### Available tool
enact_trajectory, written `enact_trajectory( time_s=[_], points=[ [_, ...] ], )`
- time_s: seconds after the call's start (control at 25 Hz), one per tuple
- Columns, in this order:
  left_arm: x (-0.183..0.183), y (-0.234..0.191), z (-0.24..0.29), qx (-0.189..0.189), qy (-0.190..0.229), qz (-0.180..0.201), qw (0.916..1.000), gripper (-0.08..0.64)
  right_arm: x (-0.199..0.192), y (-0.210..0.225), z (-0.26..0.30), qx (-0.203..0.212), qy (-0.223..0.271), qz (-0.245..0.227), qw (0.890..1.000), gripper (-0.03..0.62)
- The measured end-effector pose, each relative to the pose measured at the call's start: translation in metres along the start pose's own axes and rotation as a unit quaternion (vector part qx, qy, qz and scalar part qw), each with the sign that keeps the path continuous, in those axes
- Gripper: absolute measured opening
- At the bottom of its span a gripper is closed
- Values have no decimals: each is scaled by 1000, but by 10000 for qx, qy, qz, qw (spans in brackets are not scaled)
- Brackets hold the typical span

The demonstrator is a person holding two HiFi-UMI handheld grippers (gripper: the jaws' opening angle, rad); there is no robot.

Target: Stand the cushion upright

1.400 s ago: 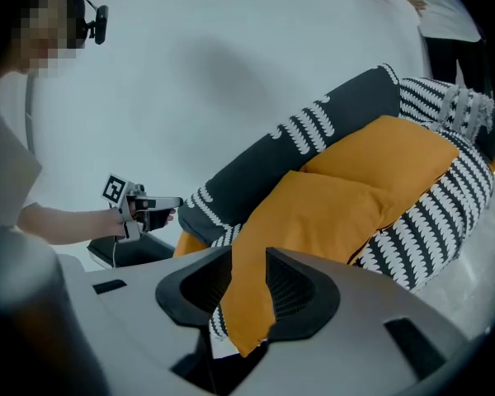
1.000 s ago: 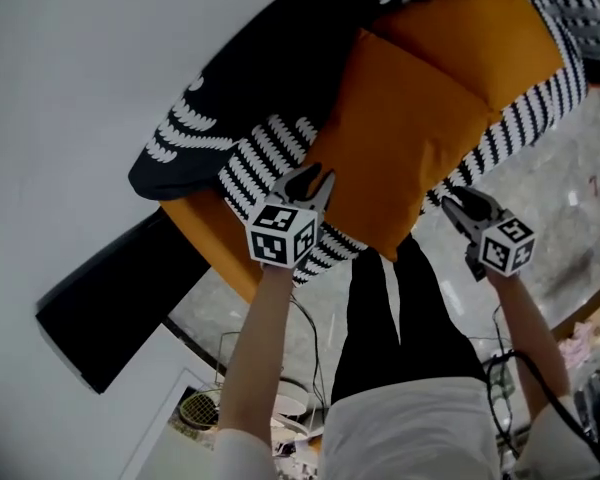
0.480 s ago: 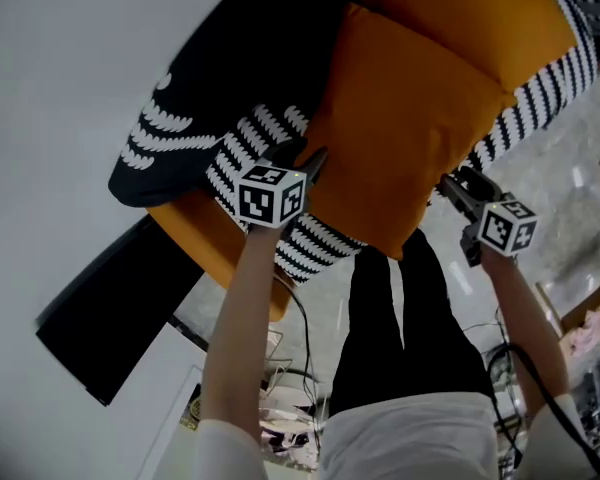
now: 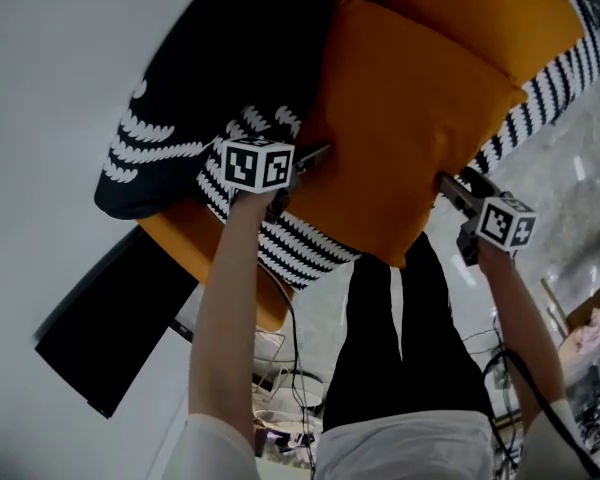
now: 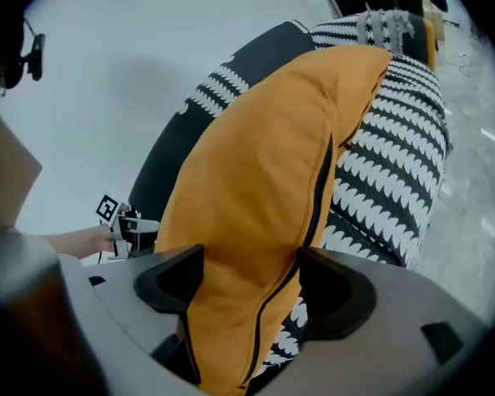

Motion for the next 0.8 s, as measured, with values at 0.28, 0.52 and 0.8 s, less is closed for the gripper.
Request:
enact_trajectory(
  time_s=[0.28,0.52,0.8],
  points=[
    [-12,-14,21,-740,-349,-620,9947,499,-3,7,21,291,-196,229,9991,374],
    [-6,-16,27,-549,-239,-828,9948,449,13,-8,32,384,-364,209,9984,367],
    [-16,22,31,137,-49,-181,9997,191,7,5,29,45,-393,-2,9992,190]
  ],
)
Point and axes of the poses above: the fingertips, and each gripper's own axes: z forward along the fingers, y to its right, x out of its top, the point moved 5 cm from there along -z, backward along the fingers, and after that the axes turned 2 degrees about -y, right-handed, at the moved point
